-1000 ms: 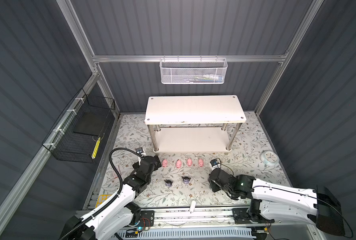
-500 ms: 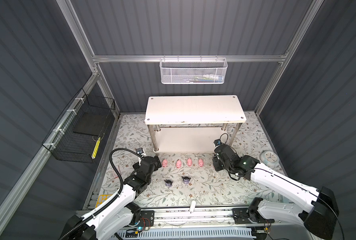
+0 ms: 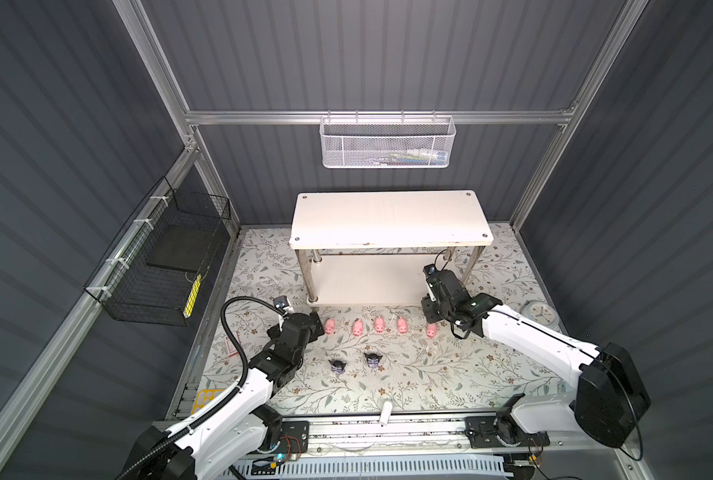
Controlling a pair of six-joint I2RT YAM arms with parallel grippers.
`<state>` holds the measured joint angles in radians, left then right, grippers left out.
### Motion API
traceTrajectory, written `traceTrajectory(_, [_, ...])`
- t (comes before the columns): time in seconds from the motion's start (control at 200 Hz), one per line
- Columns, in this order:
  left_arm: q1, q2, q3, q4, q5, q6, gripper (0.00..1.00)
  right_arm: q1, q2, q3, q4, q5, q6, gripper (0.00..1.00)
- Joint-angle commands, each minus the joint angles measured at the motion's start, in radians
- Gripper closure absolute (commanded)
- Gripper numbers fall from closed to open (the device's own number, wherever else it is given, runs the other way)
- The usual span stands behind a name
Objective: Place and organize the plastic toys onto the shelf
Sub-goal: 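Lift the witch toy with the right gripper and carry it onto the lower shelf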
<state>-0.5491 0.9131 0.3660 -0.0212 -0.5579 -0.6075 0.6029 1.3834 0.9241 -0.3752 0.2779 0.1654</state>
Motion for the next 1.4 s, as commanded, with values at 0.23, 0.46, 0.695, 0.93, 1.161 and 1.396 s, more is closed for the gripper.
traceTrajectory(0.23, [-0.003, -0.016, -0.027, 0.009, 0.004, -0.017, 0.00, -0.041, 0.110, 0.064, 0.121, 0.023, -0.071, 0.63])
traceTrajectory(0.46, [-0.003, -0.023, -0.033, 0.006, 0.004, -0.015, 0.01, -0.067, 0.164, 0.081, 0.141, 0.017, -0.101, 0.63])
traceTrajectory(0.695, [-0.002, -0.023, -0.039, 0.010, 0.005, -0.020, 0.00, -0.096, 0.190, 0.083, 0.144, 0.007, -0.111, 0.63])
traceTrajectory(0.93, [-0.003, -0.022, -0.041, 0.011, 0.004, -0.020, 0.00, -0.110, 0.219, 0.093, 0.147, -0.014, -0.115, 0.62])
traceTrajectory(1.161, [-0.003, -0.021, -0.045, 0.009, 0.003, -0.020, 0.00, -0.127, 0.236, 0.105, 0.140, -0.032, -0.119, 0.61])
traceTrajectory(1.396, [-0.003, -0.010, -0.047, 0.018, 0.003, -0.022, 0.00, -0.136, 0.249, 0.110, 0.138, -0.040, -0.119, 0.58])
